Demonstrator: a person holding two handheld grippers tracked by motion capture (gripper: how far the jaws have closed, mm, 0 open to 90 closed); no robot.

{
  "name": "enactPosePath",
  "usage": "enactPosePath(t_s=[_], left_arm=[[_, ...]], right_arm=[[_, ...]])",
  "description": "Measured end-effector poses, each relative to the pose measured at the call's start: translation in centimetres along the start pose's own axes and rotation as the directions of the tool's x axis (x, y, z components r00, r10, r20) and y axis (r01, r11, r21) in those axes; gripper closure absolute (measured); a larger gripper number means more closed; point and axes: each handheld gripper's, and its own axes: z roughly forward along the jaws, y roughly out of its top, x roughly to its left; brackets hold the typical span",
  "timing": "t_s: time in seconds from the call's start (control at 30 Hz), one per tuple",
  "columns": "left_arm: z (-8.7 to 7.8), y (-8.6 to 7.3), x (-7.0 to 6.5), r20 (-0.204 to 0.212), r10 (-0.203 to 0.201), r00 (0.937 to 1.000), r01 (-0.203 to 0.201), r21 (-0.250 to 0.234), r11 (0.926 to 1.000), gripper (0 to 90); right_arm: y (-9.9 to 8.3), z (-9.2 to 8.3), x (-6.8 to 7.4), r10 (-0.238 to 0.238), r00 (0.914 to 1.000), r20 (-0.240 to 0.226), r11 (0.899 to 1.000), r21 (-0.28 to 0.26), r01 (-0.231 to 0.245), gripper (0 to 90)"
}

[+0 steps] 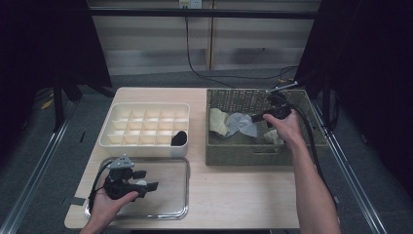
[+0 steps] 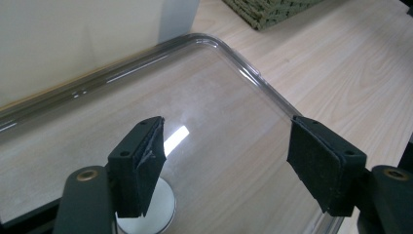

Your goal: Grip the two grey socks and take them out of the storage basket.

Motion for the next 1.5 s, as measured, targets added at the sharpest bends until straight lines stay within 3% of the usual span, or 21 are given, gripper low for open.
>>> enactPosePath(t_s=[0.37,0.6,1.07,1.5], left_arm=[[0.1,0.0,0.0,0.012,-0.016,0.9998,0.016,-0.011,0.9998,29.5],[0.1,0.1,0.0,0.017,-0.022,0.9996,0.022,-0.013,0.9997,29.5],[0.4,0.1,-0.4,0.003,-0.033,0.9995,0.033,-0.032,0.9989,30.7],[0.7,0.5,-0.7,0.006,-0.015,0.9999,0.015,-0.024,0.9996,30.9]], right_arm=[[-1.2,-2.5,0.4,0.014,0.9996,-0.024,0.996,-0.088,-0.016,83.5],[-1.5,-4.4,0.6,0.016,0.9998,-0.013,0.993,-0.120,-0.017,83.5],[-2.4,-8.2,1.1,0.016,0.9992,-0.036,0.981,-0.192,-0.022,83.5],[-3.1,-11.9,2.5,0.000,1.0000,-0.006,0.968,-0.250,-0.001,83.5]])
